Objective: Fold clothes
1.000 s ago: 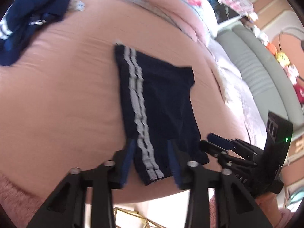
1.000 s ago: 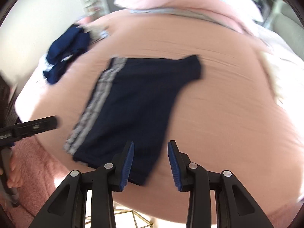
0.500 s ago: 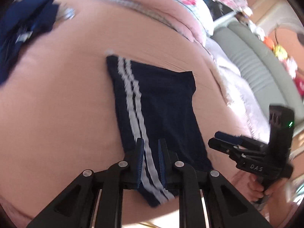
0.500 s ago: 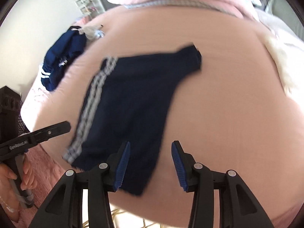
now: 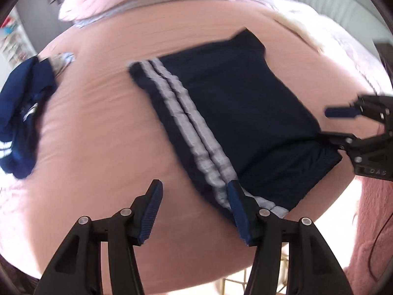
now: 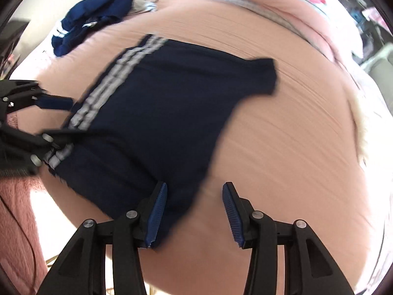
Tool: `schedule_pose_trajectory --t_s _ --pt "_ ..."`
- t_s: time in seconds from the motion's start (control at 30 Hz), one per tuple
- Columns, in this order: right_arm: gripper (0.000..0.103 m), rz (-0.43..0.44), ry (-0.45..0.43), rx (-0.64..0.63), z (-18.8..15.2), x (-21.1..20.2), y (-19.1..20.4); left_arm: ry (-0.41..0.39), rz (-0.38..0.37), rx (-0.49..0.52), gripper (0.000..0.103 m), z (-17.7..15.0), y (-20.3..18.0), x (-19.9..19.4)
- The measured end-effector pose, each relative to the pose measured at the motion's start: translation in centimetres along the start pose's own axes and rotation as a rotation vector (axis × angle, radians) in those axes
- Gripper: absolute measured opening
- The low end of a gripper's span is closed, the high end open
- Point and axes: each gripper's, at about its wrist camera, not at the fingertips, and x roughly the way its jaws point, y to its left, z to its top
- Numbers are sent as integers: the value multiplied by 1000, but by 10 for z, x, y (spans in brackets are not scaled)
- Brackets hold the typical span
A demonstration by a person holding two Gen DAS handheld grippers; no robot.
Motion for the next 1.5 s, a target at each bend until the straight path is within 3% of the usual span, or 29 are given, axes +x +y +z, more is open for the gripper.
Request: schedule_pose_trajectory --t_s 0.1,0.17,0.27,0.33,0.4,0.5,0.53,0.7,0.77,0.97,1.07,1.2,1.33,1.5 --pt "46 38 -20 75 1 -12 -12 -103 -92 2 52 7 -8 -14" --pt "46 78 -66 94 8 -16 -6 -111 -144 25 52 11 -19 -9" --pt "46 146 -48 87 16 -5 9 7 -100 99 52 20 -42 23" --pt "46 139 46 52 11 13 17 11 -106 113 52 12 -35 17" --pt "47 154 41 41 0 10 11 -11 -119 84 52 9 -25 7" --pt "47 241 42 146 2 -5 -14 -94 -137 -13 52 16 -2 -11" --pt "47 229 18 150 9 -9 -19 -127 -134 -43 52 22 7 -14" --pt "47 96 -80 127 53 -17 -32 -124 53 -69 51 74 24 15" --pt "47 51 -91 120 70 -14 -29 -117 21 -79 51 89 27 28" --pt "47 66 -77 116 110 18 -29 -137 -43 -57 51 133 4 74" --pt "47 78 -57 105 131 38 -27 -125 -38 -38 51 133 -3 69" --pt "46 75 1 70 151 68 -23 -55 -6 -34 51 141 4 99" --pt "46 56 13 15 161 85 -21 -61 1 -36 52 148 7 103" --pt "46 51 -9 49 183 93 -31 -67 27 -22 52 166 9 110"
